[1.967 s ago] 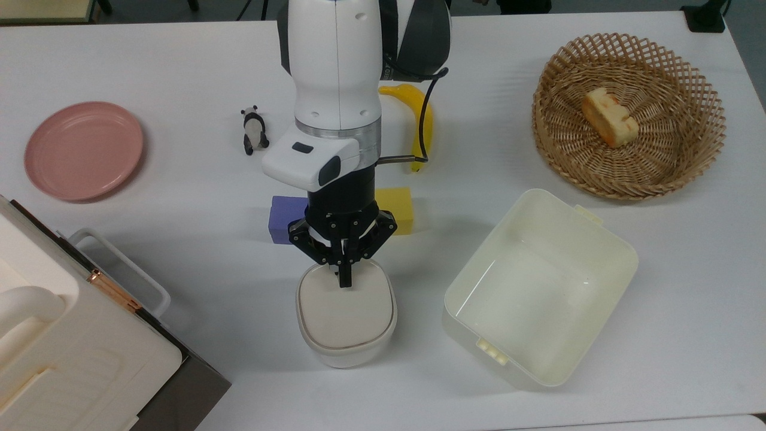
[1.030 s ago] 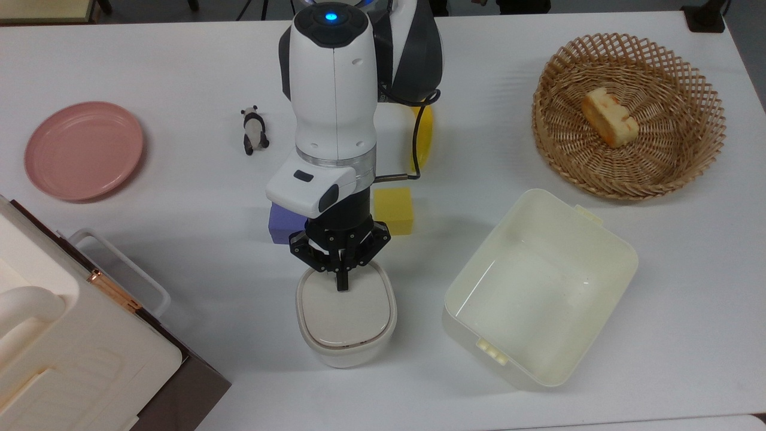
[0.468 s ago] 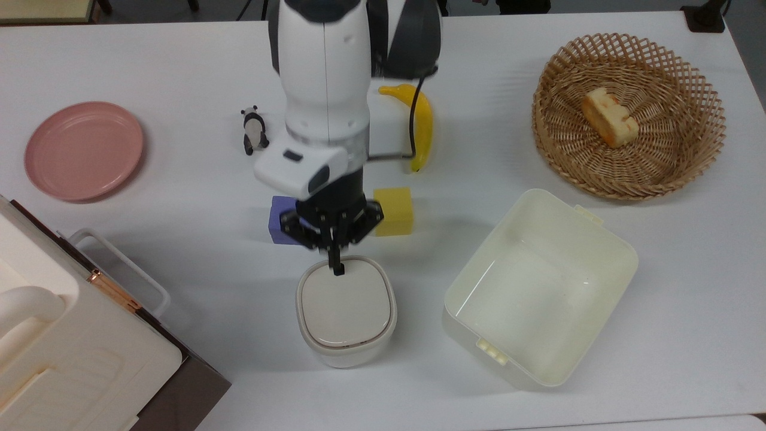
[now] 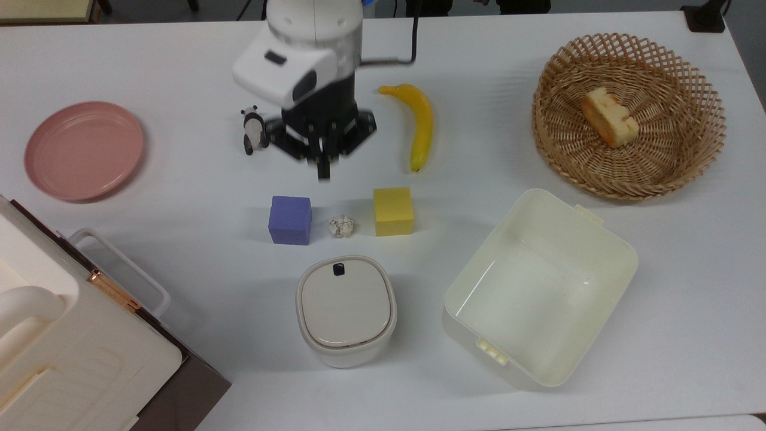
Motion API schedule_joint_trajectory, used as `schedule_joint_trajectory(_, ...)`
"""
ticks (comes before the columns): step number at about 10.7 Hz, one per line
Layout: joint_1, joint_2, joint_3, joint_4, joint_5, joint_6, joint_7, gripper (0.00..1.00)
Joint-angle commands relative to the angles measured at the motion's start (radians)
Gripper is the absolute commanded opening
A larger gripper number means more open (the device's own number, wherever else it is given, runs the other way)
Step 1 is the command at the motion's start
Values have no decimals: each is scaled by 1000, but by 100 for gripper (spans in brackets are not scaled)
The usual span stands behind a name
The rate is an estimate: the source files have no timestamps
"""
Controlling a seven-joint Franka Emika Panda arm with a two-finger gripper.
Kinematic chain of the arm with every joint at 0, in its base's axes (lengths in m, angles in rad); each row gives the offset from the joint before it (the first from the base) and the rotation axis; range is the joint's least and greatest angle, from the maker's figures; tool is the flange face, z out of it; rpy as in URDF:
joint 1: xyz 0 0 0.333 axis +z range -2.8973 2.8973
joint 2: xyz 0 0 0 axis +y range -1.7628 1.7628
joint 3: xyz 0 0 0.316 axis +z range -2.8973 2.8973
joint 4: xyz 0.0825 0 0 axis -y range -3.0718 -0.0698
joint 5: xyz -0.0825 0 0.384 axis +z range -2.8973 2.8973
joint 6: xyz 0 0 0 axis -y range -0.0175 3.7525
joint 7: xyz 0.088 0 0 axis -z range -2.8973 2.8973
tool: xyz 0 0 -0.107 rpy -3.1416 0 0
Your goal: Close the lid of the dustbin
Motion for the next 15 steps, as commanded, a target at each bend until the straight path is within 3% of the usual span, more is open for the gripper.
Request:
schedule_joint_trajectory(1,-6,-180,-1,-152,-9,-183,31,0)
schedule_joint_trajectory(4,-36,-302,0,-238,0,-260,64,0)
schedule_joint_trajectory(6,-50,-338,0,-260,11,-284,65,14)
schedule_joint_trajectory(8,-49,-350,0,-272,17,-288,61,61)
schedule_joint_trajectory(9,-47,-350,0,-272,16,-287,64,96)
schedule_joint_trajectory(10,-46,-350,2,-269,16,-287,64,100)
schedule_joint_trajectory(15,-40,-352,2,-265,14,-308,64,100)
